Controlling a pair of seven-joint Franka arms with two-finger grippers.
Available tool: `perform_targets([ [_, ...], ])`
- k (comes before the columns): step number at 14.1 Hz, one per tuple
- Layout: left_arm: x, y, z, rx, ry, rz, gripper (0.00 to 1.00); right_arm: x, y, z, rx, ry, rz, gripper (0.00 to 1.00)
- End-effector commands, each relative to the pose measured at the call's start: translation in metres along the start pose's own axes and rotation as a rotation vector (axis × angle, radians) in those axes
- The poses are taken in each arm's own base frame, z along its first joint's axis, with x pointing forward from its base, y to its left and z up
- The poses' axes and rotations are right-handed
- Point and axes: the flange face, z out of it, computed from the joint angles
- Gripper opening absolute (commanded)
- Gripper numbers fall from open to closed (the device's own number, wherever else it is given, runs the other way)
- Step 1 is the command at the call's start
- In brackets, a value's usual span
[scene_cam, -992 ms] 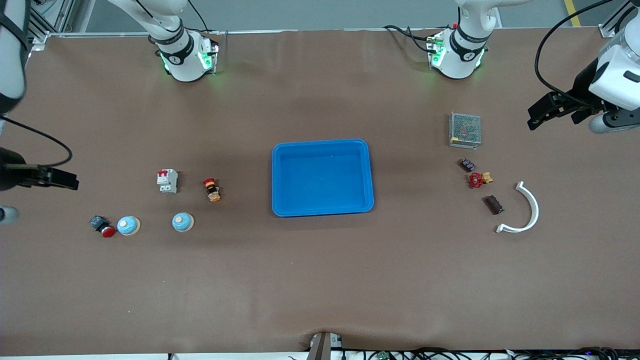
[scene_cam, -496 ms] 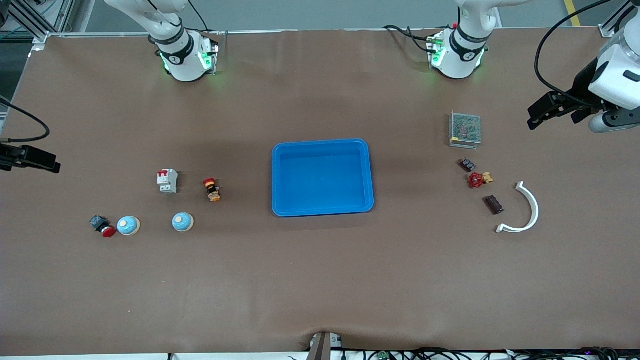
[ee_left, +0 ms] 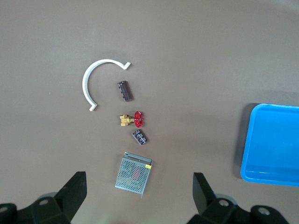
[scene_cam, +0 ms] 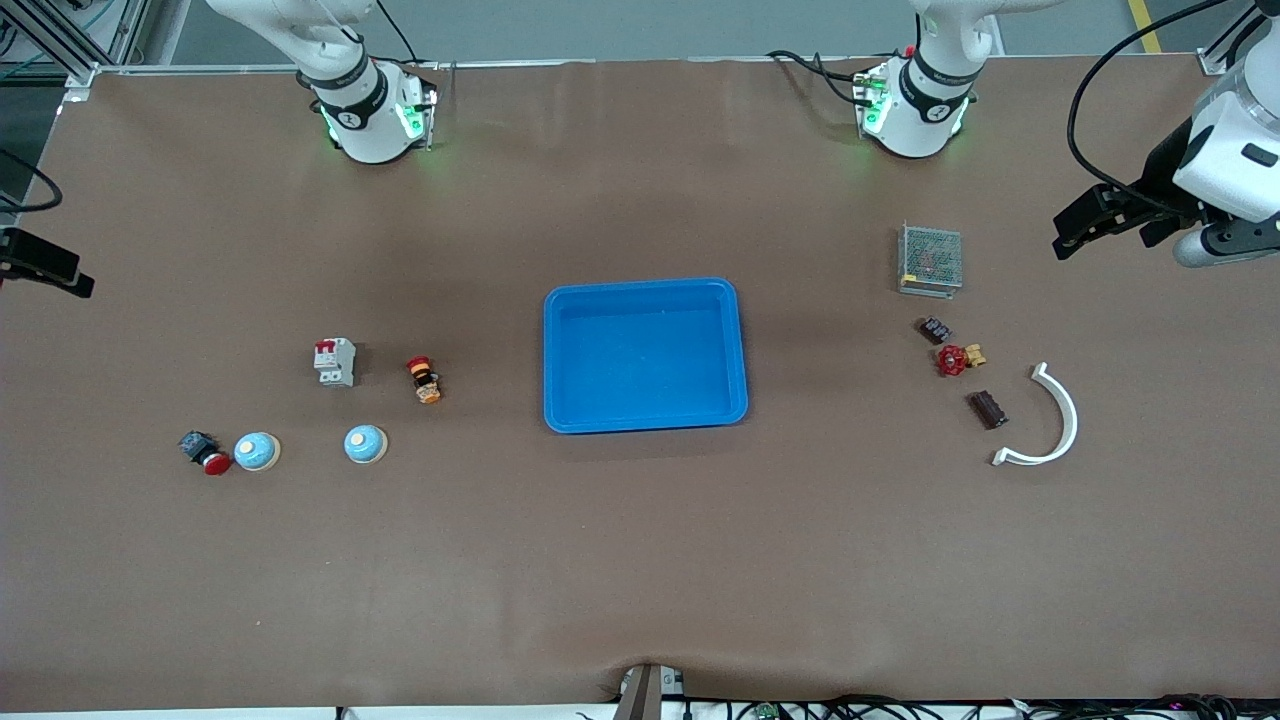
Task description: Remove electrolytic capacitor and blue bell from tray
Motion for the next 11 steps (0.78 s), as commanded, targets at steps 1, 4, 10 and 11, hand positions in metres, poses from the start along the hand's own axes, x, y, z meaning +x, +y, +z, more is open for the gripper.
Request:
perform_targets([
  [1, -0.007, -0.003, -0.004, 0.007, 0.018, 0.014, 1.0, -0.019, -0.005, -0.014, 0.019, 0.03, -0.022, 1.0],
  [4, -0.007, -0.004, -0.004, 0.007, 0.019, 0.014, 1.0, -0.029, -0.022, -0.03, 0.021, 0.056, -0.033, 1.0],
  [10, -0.009, -0.003, -0.006, 0.008, 0.015, 0.017, 1.0, -0.031, -0.059, -0.034, 0.06, 0.066, -0.016, 1.0],
  [11, -0.009, -0.003, -0.007, 0.009, 0.012, 0.017, 1.0, -0.031, -0.067, -0.035, 0.06, 0.071, -0.009, 1.0],
])
